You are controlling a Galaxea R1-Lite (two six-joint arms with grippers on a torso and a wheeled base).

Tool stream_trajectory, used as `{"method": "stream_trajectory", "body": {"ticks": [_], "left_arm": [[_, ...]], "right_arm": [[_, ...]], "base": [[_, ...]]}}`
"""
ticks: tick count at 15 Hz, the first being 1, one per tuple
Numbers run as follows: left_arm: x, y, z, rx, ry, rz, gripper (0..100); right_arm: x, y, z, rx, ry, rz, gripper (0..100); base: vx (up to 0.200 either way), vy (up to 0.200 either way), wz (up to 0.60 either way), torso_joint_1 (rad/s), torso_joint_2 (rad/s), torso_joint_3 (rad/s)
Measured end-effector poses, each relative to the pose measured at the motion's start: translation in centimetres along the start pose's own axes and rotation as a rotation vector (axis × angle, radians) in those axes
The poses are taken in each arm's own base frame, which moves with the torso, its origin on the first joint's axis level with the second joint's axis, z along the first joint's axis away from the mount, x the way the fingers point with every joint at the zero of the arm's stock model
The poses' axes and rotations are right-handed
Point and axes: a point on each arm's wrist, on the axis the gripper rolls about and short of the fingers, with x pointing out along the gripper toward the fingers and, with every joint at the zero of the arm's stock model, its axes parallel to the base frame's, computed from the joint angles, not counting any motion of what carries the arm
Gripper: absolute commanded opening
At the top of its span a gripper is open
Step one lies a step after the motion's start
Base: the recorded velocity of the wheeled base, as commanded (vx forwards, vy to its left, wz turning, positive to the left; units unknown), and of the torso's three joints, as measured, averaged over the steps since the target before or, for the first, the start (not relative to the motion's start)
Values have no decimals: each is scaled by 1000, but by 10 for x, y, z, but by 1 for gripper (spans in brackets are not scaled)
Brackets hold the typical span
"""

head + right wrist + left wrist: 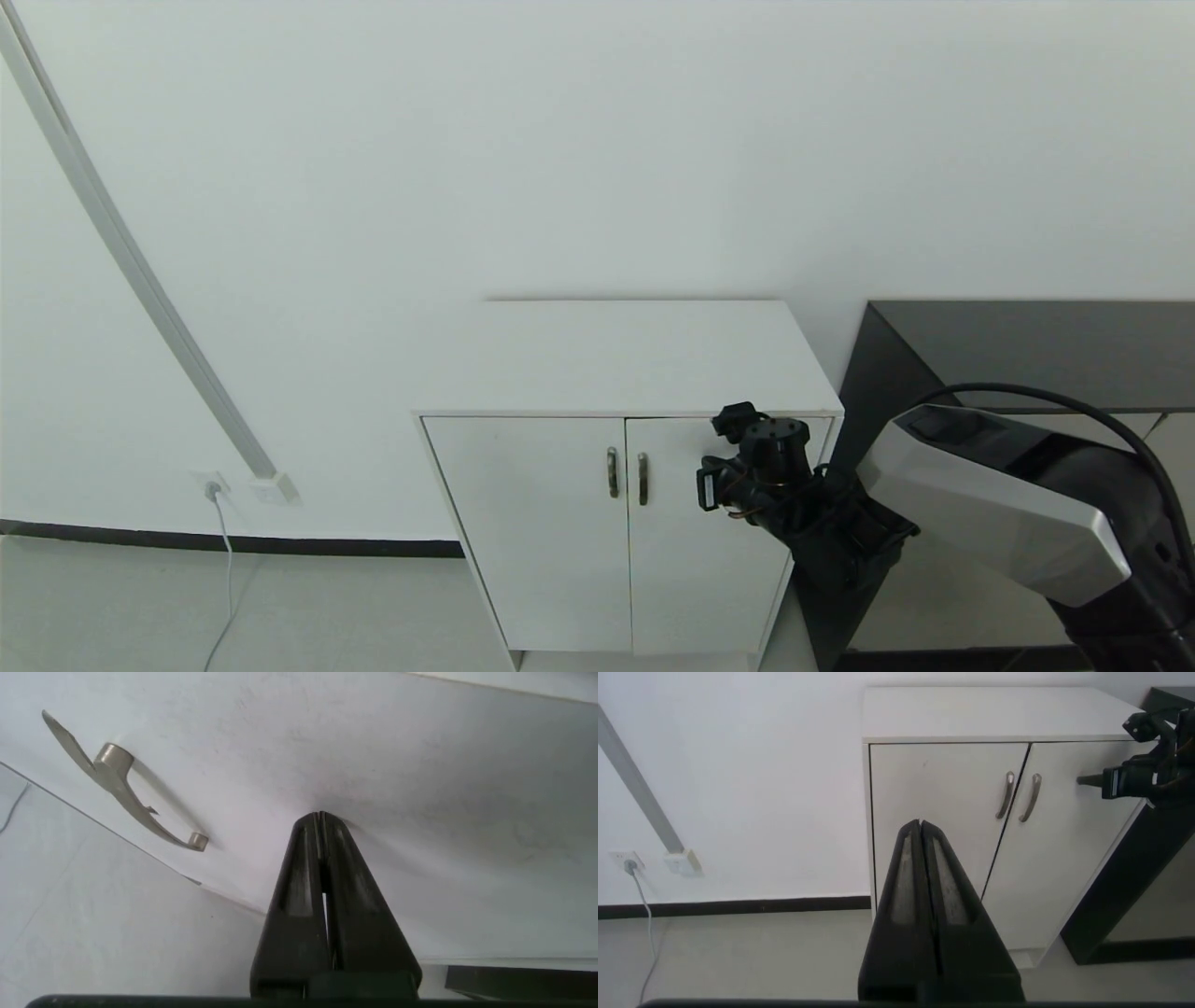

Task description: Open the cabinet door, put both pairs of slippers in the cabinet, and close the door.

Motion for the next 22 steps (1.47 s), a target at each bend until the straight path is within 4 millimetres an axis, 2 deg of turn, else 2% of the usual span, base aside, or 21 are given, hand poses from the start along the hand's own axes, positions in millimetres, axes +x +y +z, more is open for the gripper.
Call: {"method": "stream_trajectory", "body": {"ticks": [18,22], "left_arm": [[0,0,0,0,0,-2,0],[0,0,0,0,0,-1,0]], "right_arm": [[8,1,8,0,-10,-3,0],[-3,4,6,-5,4,4,0]], "base": [[0,0,0,0,0,0],[0,0,0,0,0,0]]}}
